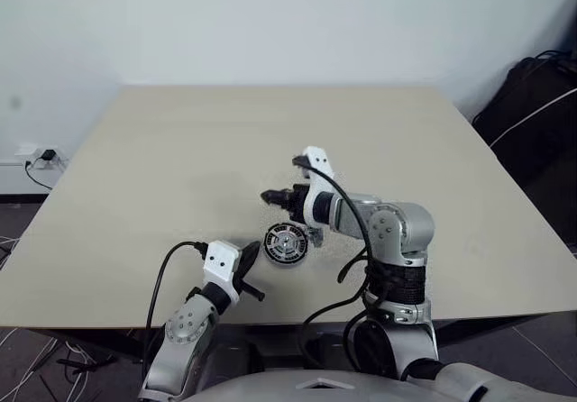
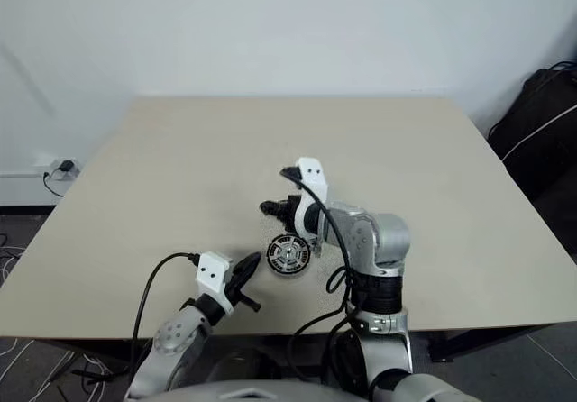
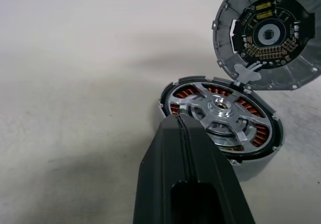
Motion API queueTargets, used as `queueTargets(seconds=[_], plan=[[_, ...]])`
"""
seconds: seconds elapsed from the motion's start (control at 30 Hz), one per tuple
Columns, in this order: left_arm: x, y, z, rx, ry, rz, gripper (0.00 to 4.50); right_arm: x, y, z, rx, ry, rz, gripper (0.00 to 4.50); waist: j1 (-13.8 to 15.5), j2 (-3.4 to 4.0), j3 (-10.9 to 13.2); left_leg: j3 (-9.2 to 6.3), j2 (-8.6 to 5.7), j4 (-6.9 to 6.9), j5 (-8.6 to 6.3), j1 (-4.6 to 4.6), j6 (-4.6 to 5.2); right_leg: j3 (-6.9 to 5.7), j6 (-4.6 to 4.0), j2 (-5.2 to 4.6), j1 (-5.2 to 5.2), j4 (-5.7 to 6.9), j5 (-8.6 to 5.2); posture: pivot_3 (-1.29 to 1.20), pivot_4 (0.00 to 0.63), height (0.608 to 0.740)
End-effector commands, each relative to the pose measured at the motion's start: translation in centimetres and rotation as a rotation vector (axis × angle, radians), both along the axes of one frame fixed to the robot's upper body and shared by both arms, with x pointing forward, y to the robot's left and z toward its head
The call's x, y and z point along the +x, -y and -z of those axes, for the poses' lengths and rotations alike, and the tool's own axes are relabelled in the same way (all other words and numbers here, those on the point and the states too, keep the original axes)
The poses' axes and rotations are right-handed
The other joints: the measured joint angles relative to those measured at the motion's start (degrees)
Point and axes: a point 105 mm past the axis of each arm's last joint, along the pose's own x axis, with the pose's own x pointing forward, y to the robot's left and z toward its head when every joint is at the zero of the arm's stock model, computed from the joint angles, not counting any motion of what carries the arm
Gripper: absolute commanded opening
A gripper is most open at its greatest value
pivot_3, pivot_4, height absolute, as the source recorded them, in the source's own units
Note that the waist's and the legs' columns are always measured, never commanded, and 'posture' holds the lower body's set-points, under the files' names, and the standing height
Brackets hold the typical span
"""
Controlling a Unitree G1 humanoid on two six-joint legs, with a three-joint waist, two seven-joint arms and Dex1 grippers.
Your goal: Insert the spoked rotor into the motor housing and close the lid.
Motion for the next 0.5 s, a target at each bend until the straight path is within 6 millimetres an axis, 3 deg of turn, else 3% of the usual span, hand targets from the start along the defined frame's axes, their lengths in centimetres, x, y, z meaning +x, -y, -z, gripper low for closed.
queueTargets(seconds=[0.03, 0.13, 0.2, 0.33, 0.4, 0.5], plan=[[0.2, -0.1, -0.8, -0.012, 0.027, 0.013, 0.0, 0.0, -4.0, -6.8, 0.303, 0.14, -0.028, 0.15, 0.0, 0.0, 0.0, 0.01, 0.0, -0.01, 0.0, 0.0, 0.0, 0.0, 0.0, 0.0, 0.0, 0.0, 0.0, 0.0, 0.0, 0.74], [0.0, -0.3, -0.7, -0.006, 0.022, 0.013, 0.0, 1.1, -1.8, -7.9, 0.32, 0.226, 0.07, 0.03, -0.1, 0.04, 0.0, 0.02, 0.01, -0.02, 0.0, 0.01, 0.0, 0.01, 0.0, 0.02, -0.02, 0.02, 0.0, 0.0, 0.0, 0.74], [-0.1, -0.4, -0.7, -0.004, 0.02, 0.013, 0.0, 1.8, 0.3, -7.9, 0.212, 0.337, 0.151, 0.03, -0.3, 0.11, 0.1, 0.05, 0.02, -0.03, 0.01, 0.01, -0.01, 0.02, 0.0, 0.04, -0.04, 0.04, 0.0, 0.0, 0.0, 0.74], [-0.2, -0.5, -0.6, -0.001, 0.019, 0.013, 0.0, 2.6, 5.6, -2.7, -0.493, 0.566, 0.204, 0.03, -0.2, -0.04, 0.0, 0.07, 0.01, -0.06, 0.01, 0.03, 0.0, 0.03, -0.04, 0.06, 0.01, 0.01, -0.05, 0.0, 0.0, 0.74], [-0.3, -0.5, -0.6, 0.001, 0.017, 0.012, 0.0, 2.0, 7.5, -0.3, -0.726, 0.606, 0.141, 0.03, 0.2, -0.14, -0.1, 0.04, -0.1, -0.03, -0.06, 0.15, 0.12, 0.1, 0.08, 0.0, 0.19, -0.05, -0.15, 0.0, 0.0, 0.74], [-0.3, -0.6, -0.3, 0.002, 0.012, 0.013, 0.0, 0.3, 9.7, 2.5, -0.931, 0.624, 0.006, 0.03, 0.0, -0.09, 0.0, 0.17, -0.13, -0.01, -0.13, 0.14, 0.23, 0.15, 0.15, -0.11, 0.2, -0.09, -0.13, 0.0, 0.0, 0.74]])
